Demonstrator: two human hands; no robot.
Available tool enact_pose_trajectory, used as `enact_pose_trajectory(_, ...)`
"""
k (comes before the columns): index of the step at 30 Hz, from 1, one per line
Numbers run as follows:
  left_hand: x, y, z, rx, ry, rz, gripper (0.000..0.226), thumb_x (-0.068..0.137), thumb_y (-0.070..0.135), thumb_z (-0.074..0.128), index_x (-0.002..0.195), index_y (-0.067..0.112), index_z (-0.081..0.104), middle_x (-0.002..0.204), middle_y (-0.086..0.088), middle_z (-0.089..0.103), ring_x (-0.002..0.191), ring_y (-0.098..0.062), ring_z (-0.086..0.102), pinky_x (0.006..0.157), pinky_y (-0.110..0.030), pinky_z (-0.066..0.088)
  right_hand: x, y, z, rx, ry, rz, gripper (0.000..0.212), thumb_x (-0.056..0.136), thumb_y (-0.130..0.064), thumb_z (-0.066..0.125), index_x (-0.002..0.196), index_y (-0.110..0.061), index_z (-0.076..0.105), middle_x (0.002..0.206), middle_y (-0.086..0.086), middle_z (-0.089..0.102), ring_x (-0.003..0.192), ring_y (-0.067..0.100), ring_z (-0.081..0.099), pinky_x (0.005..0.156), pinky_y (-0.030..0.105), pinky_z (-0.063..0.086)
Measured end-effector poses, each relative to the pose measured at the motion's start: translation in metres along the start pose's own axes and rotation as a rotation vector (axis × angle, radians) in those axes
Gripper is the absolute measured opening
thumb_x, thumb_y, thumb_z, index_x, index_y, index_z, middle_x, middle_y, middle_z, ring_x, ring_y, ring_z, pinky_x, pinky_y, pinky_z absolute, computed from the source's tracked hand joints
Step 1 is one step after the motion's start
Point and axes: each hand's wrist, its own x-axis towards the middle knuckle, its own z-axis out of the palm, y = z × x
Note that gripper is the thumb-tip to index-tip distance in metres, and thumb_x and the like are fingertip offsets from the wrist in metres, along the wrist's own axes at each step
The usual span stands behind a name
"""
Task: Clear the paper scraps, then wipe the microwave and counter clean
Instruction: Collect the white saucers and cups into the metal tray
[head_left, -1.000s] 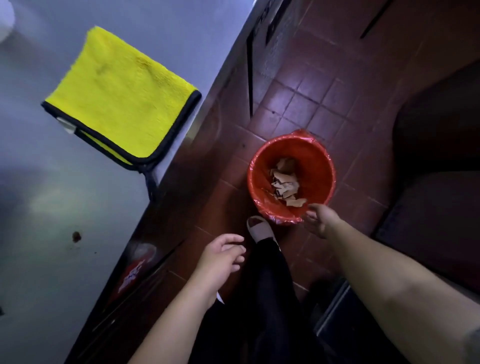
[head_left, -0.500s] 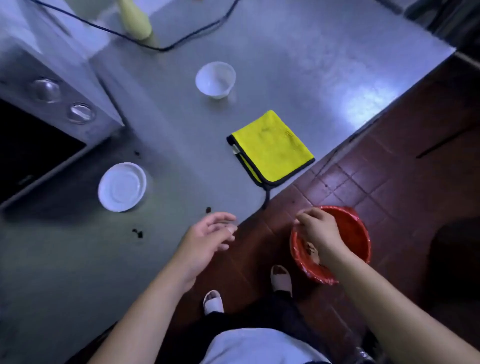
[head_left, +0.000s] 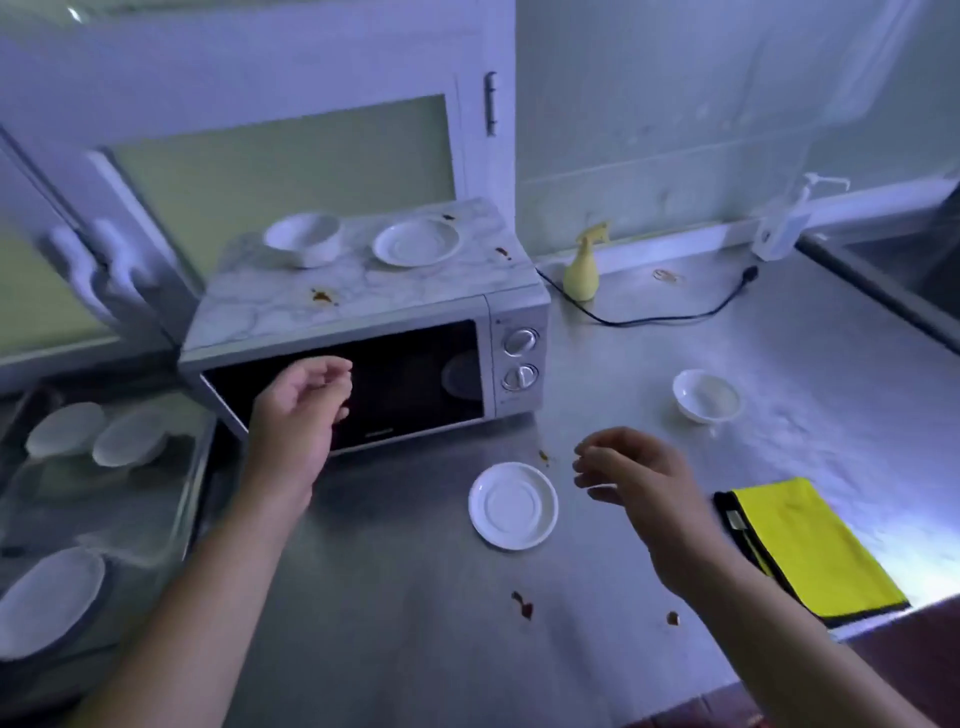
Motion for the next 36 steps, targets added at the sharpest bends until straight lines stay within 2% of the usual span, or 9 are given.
enact_pose_trajectory(5, 0.131, 0.000, -0.045, 0.086, 0.053, -0.064, 0.020, 0.089, 0.023, 0.065, 0.107, 0.031, 0.062, 0.116, 0.001, 0.062, 0.097, -0.014, 0.062, 0.086, -0.037, 0.056, 0.019, -0.055, 0.071, -0.048, -0.026, -0.122, 0.015, 0.089, 0.001, 0.062, 0.080, -0.007, 0.071, 0.076, 0.017, 0.070, 0.069, 0.021, 0.065, 0.068, 0.030, 0.049)
enact_pose_trajectory(9, 0.204, 0.005, -0.046, -0.043, 0.070, -0.233, 0.043, 0.089, 0.027, 0.066, 0.129, 0.014, 0.056, 0.103, -0.003, 0.062, 0.084, -0.023, 0.066, 0.064, -0.034, 0.058, 0.033, -0.083, 0.113, -0.106, -0.085, -0.182, 0.016, 0.089, 0.003, 0.061, 0.080, -0.006, 0.072, 0.075, 0.015, 0.070, 0.067, 0.019, 0.064, 0.066, 0.028, 0.049)
enact_pose_trajectory(14, 0.259, 0.005, -0.037, 0.041, 0.181, -0.244, 0.062, 0.086, 0.029, 0.066, 0.141, 0.011, 0.046, 0.107, -0.006, 0.064, 0.071, -0.024, 0.070, 0.041, -0.022, 0.047, 0.063, -0.110, 0.138, -0.197, -0.141, -0.248, 0.017, 0.087, 0.003, 0.062, 0.077, -0.007, 0.072, 0.072, 0.017, 0.070, 0.066, 0.019, 0.064, 0.059, 0.020, 0.050)
enact_pose_trajectory(20, 0.304, -0.012, -0.028, -0.162, 0.225, -0.352, 0.021, 0.086, 0.001, 0.061, 0.106, -0.003, 0.064, 0.088, -0.027, 0.069, 0.051, -0.027, 0.064, 0.041, -0.025, 0.049, 0.131, -0.130, 0.172, -0.312, -0.215, -0.253, 0.014, 0.086, -0.001, 0.063, 0.079, -0.009, 0.073, 0.079, 0.017, 0.072, 0.066, 0.019, 0.066, 0.070, 0.037, 0.053)
enact_pose_trajectory(23, 0.312, -0.011, -0.042, -0.172, 0.310, -0.306, 0.019, 0.080, -0.003, 0.060, 0.097, -0.001, 0.068, 0.075, -0.021, 0.068, 0.050, -0.029, 0.065, 0.049, -0.031, 0.054, 0.165, -0.134, 0.191, -0.348, -0.254, -0.282, 0.016, 0.085, -0.002, 0.062, 0.077, -0.012, 0.072, 0.076, 0.011, 0.072, 0.065, 0.014, 0.067, 0.069, 0.033, 0.052)
enact_pose_trajectory(28, 0.281, -0.009, -0.095, -0.188, 0.328, -0.285, 0.015, 0.086, -0.001, 0.060, 0.084, 0.012, 0.067, 0.069, -0.012, 0.066, 0.041, -0.022, 0.062, 0.039, -0.025, 0.050, 0.225, -0.142, 0.243, -0.489, -0.262, -0.399, 0.017, 0.083, -0.010, 0.067, 0.075, -0.025, 0.070, 0.072, -0.010, 0.070, 0.066, 0.007, 0.064, 0.060, 0.020, 0.048)
enact_pose_trajectory(31, 0.252, -0.011, -0.119, -0.192, 0.309, -0.288, 0.016, 0.089, -0.001, 0.060, 0.086, 0.013, 0.068, 0.076, -0.017, 0.062, 0.048, -0.024, 0.059, 0.041, -0.023, 0.050, 0.266, -0.148, 0.289, -0.605, -0.292, -0.450, 0.016, 0.085, -0.016, 0.069, 0.097, -0.026, 0.071, 0.099, -0.009, 0.070, 0.077, 0.007, 0.065, 0.057, 0.016, 0.046)
enact_pose_trajectory(34, 0.233, -0.012, -0.133, -0.170, 0.313, -0.291, 0.014, 0.088, -0.002, 0.063, 0.091, 0.009, 0.070, 0.075, -0.020, 0.064, 0.046, -0.024, 0.059, 0.041, -0.024, 0.050, 0.308, -0.156, 0.339, -0.807, -0.298, -0.496, 0.041, 0.086, -0.017, 0.065, 0.127, -0.020, 0.062, 0.126, 0.003, 0.062, 0.101, 0.023, 0.063, 0.078, 0.027, 0.050)
enact_pose_trajectory(36, 0.226, -0.014, -0.138, -0.151, 0.307, -0.277, 0.015, 0.088, -0.003, 0.064, 0.093, 0.008, 0.072, 0.069, -0.016, 0.065, 0.043, -0.020, 0.058, 0.040, -0.025, 0.050, 0.332, -0.157, 0.366, -0.993, -0.306, -0.521, 0.053, 0.088, -0.018, 0.059, 0.140, -0.026, 0.052, 0.138, 0.007, 0.055, 0.115, 0.028, 0.058, 0.095, 0.035, 0.049)
